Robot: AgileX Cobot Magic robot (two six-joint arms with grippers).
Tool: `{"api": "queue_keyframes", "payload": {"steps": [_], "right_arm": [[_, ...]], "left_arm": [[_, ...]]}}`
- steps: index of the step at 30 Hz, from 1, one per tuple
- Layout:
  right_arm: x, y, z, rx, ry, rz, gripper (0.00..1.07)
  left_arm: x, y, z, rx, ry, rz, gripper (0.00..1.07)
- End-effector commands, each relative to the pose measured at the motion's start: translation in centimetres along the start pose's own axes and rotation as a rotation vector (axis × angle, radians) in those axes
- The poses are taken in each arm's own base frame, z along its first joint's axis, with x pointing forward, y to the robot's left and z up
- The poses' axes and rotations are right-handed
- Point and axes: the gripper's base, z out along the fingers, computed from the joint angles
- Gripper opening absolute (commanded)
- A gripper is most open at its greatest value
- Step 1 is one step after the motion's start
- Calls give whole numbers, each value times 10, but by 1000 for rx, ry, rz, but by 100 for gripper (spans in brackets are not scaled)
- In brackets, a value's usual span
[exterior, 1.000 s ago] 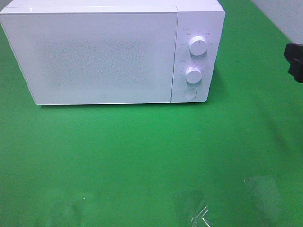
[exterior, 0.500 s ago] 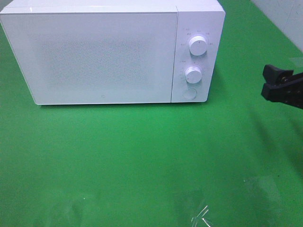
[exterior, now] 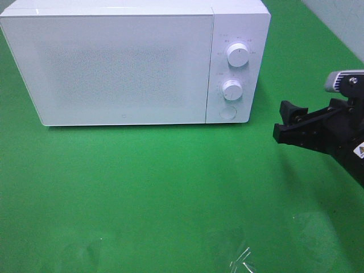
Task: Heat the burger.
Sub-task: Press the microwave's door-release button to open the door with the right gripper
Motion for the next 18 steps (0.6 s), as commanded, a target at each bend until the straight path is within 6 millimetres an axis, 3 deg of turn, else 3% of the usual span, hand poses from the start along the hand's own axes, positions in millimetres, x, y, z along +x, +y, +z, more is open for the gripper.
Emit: {"api": "queue_keyframes", "payload": {"steps": [1, 6, 13, 18], "right_arm": [[3, 11, -1, 4, -8, -13, 76], [3, 30, 7, -37, -4, -4, 76], [5, 38, 16, -53, 43, 13, 76], [2, 43, 22, -54, 50, 149, 69]], "left_arm": [[2, -1, -2, 3, -23, -7, 100], [2, -1, -2, 3, -23, -7, 100], [2, -1, -2, 3, -23, -7, 100], [2, -1, -2, 3, -23, -7, 100]]}}
